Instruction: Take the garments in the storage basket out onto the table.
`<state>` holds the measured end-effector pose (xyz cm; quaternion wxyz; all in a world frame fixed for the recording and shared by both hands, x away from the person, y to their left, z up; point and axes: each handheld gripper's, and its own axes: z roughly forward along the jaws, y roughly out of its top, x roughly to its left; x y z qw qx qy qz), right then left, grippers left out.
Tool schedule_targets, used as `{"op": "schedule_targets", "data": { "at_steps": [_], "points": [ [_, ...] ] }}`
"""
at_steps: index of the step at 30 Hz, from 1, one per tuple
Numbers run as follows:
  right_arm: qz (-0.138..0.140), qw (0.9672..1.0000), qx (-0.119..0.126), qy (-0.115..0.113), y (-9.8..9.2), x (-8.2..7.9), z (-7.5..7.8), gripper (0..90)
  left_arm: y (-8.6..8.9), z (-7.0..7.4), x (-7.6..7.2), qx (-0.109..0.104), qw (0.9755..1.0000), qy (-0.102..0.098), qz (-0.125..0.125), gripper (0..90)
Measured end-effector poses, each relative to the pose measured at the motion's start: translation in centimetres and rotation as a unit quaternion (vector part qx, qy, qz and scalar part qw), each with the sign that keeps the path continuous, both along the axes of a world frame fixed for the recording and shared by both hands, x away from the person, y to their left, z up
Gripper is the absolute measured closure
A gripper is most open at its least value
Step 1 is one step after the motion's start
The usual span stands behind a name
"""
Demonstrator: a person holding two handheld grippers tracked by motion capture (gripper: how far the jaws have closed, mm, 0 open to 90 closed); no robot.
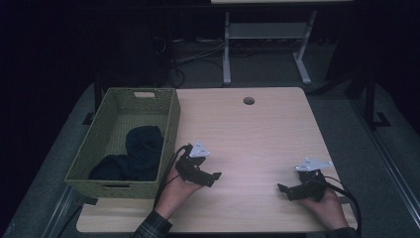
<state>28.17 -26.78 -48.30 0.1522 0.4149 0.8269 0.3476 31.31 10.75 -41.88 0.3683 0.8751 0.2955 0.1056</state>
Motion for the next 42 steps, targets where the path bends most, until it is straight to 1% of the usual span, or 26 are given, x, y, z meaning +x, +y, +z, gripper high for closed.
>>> {"op": "schedule_targets", "data": {
  "at_steps": [6, 10, 15, 25, 31, 33, 39, 40, 42],
  "points": [
    [0.0, 1.0, 0.0, 0.0, 0.0, 0.0, 0.0, 1.3, -0.2, 0.3, 0.1, 0.004, 1.0, 0.003, -0.001, 14.4],
    [0.0, 1.0, 0.0, 0.0, 0.0, 0.0, 0.0, 1.3, -0.3, 0.9, 0.3, 0.007, 1.0, 0.003, -0.005, 14.4],
    [0.0, 1.0, 0.0, 0.0, 0.0, 0.0, 0.0, 1.3, -0.1, 1.7, 0.6, 0.008, 0.9999, 0.0, -0.009, 14.4],
    [0.0, 1.0, 0.001, 0.0, 0.0, 0.0, 0.0, 1.3, 0.2, 3.0, 1.1, 0.012, 0.9999, 0.002, -0.009, 14.5],
    [0.0, 1.0, 0.002, 0.001, 0.0, 0.0, 0.0, 1.3, 0.6, 3.7, 1.6, 0.008, 0.9999, 0.002, -0.009, 14.4],
    [0.0, 1.0, 0.001, 0.0, 0.0, 0.0, 0.0, 1.3, 0.9, 4.2, 1.9, 0.002, 0.9999, 0.002, -0.01, 14.4],
    [0.0, 1.0, 0.001, 0.0, 0.0, 0.0, 0.0, 1.3, 1.3, 4.9, 2.4, -0.007, 0.9999, 0.002, -0.013, 14.5],
    [0.0, 1.0, 0.001, 0.0, 0.0, 0.0, 0.0, 1.3, 1.6, 5.3, 2.6, -0.011, 0.9998, -0.002, -0.016, 14.5],
    [0.0, 1.0, 0.001, 0.0, 0.0, 0.0, 0.0, 1.3, 1.7, 5.5, 2.7, -0.014, 0.9998, -0.002, -0.014, 14.5]
  ]
}}
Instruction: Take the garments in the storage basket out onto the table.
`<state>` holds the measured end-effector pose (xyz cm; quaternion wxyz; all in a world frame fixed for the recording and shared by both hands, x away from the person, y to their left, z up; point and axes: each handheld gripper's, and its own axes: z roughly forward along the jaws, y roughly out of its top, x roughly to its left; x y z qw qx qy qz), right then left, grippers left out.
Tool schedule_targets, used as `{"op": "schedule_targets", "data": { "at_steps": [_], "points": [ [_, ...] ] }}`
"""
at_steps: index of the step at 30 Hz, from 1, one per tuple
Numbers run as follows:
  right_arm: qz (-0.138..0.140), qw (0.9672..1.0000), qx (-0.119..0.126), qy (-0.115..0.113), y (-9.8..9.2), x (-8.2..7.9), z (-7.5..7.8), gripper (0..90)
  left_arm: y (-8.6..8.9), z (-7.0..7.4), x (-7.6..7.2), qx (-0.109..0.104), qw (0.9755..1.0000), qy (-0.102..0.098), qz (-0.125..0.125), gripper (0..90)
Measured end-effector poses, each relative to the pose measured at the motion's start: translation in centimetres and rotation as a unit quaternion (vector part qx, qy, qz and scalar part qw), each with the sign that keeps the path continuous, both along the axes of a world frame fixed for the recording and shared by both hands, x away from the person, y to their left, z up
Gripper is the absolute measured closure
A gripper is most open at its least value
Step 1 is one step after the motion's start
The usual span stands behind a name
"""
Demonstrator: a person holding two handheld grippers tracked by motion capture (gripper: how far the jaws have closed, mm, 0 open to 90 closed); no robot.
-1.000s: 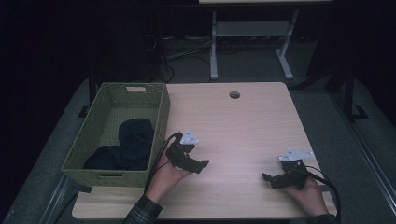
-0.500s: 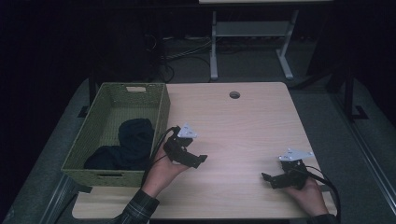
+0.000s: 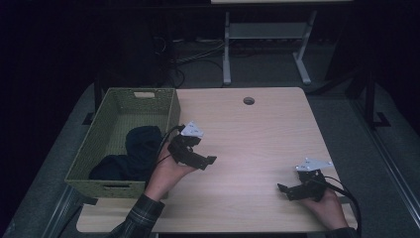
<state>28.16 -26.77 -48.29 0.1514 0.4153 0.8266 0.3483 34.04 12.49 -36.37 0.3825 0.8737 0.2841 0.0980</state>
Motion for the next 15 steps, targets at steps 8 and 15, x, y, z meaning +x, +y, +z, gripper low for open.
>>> {"op": "schedule_targets", "data": {
  "at_steps": [8, 15],
  "points": [
    [-0.001, 1.0, 0.0, 0.0, 0.0, 0.0, 0.0, 1.3, 1.3, 1.2, 1.2, -0.006, 0.9999, 0.008, -0.002, 14.5],
    [0.0, 1.0, 0.0, 0.0, 0.0, 0.0, 0.0, 1.3, 2.2, 1.8, 1.7, -0.004, 0.9999, 0.015, -0.006, 14.5]
  ]
}}
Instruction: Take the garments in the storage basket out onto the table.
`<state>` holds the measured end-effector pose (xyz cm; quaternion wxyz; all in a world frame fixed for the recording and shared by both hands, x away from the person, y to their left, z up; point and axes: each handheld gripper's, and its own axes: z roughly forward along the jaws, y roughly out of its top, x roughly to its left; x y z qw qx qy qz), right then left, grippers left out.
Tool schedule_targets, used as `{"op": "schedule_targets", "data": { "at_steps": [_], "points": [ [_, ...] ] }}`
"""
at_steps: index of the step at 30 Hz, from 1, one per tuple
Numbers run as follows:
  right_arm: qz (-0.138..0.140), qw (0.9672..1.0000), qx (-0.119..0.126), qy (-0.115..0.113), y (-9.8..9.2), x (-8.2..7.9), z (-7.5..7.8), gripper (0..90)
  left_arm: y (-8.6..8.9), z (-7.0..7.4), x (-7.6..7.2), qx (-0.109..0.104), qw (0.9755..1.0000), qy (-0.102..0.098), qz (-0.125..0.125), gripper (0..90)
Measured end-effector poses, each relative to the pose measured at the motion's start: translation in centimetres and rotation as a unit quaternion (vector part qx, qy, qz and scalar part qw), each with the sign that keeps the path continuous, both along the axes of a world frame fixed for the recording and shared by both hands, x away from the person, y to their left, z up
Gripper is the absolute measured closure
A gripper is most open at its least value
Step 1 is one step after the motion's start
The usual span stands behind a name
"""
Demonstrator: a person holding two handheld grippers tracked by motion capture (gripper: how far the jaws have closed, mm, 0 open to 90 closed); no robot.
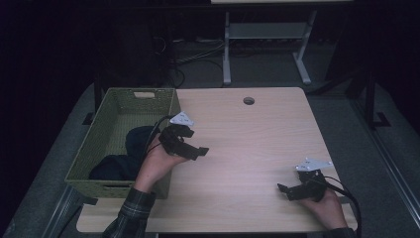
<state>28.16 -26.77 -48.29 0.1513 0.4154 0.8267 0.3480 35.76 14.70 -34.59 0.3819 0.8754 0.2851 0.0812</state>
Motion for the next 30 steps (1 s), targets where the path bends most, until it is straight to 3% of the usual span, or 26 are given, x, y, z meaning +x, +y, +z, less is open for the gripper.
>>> {"op": "schedule_targets", "data": {
  "at_steps": [7, 17, 30],
  "points": [
    [0.002, 1.0, -0.001, -0.002, 0.0, 0.0, 0.0, 1.3, 1.9, 0.9, 0.2, -0.006, 0.9999, -0.01, 0.013, 14.5],
    [0.001, 1.0, -0.001, -0.002, 0.0, 0.0, 0.0, 1.3, 3.8, 1.6, 0.1, -0.015, 0.9994, -0.009, 0.028, 14.5],
    [0.001, 1.0, 0.0, -0.002, 0.0, 0.0, 0.0, 1.3, 6.8, 2.2, -0.2, -0.013, 0.9981, -0.014, 0.058, 14.6]
  ]
}}
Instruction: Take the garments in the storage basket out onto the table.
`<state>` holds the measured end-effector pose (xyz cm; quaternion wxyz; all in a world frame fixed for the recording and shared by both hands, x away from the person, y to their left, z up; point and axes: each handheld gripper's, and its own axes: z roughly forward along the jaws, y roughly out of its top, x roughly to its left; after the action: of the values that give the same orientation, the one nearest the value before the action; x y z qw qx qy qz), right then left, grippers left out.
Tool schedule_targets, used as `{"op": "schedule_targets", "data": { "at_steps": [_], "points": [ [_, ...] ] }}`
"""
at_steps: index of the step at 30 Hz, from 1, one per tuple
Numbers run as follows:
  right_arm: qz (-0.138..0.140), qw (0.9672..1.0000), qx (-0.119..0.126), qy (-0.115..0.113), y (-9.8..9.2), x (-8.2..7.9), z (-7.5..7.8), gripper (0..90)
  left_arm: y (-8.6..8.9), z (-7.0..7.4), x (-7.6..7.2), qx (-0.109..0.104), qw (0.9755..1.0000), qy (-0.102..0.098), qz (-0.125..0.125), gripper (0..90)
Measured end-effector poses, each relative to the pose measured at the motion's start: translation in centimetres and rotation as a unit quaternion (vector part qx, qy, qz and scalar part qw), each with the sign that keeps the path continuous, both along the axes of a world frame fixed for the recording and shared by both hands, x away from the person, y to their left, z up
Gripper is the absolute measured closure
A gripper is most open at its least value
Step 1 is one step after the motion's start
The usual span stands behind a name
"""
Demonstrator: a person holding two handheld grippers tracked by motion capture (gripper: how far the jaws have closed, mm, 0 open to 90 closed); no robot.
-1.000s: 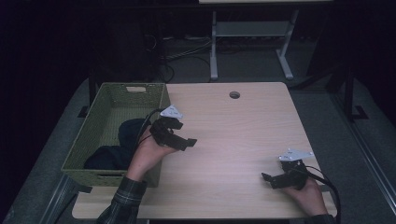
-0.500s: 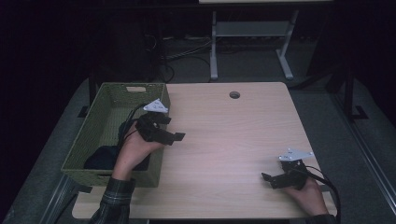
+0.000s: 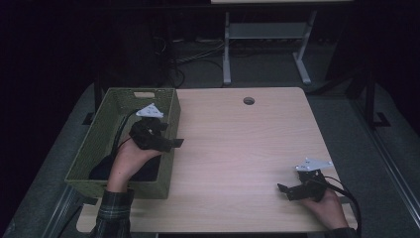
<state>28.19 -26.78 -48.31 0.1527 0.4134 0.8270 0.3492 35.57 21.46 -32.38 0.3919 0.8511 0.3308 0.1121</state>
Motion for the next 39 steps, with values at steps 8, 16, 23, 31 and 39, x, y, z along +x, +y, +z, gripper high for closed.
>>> {"op": "schedule_targets", "data": {
  "at_steps": [8, 16, 23, 31, 39],
  "points": [
    [0.0, 1.0, -0.001, 0.0, 0.0, 0.0, 0.0, 1.3, 1.6, 0.2, -0.3, 0.004, 0.9999, 0.0, 0.016, 14.6],
    [0.0, 1.0, -0.001, 0.0, 0.0, 0.0, 0.0, 1.3, 3.5, 0.4, -0.8, 0.013, 0.9993, 0.002, 0.034, 14.6],
    [0.0, 1.0, -0.002, -0.001, 0.0, 0.0, 0.0, 1.3, 4.7, 0.0, -1.2, 0.025, 0.9986, 0.01, 0.045, 14.6],
    [0.001, 1.0, -0.001, 0.0, 0.0, 0.0, 0.0, 1.3, 5.9, -0.7, -1.5, 0.039, 0.9974, 0.02, 0.057, 14.6],
    [0.0, 1.0, -0.001, 0.0, 0.0, 0.0, 0.0, 1.3, 6.8, -1.5, -1.6, 0.05, 0.9957, 0.03, 0.072, 14.6]
  ]
}}
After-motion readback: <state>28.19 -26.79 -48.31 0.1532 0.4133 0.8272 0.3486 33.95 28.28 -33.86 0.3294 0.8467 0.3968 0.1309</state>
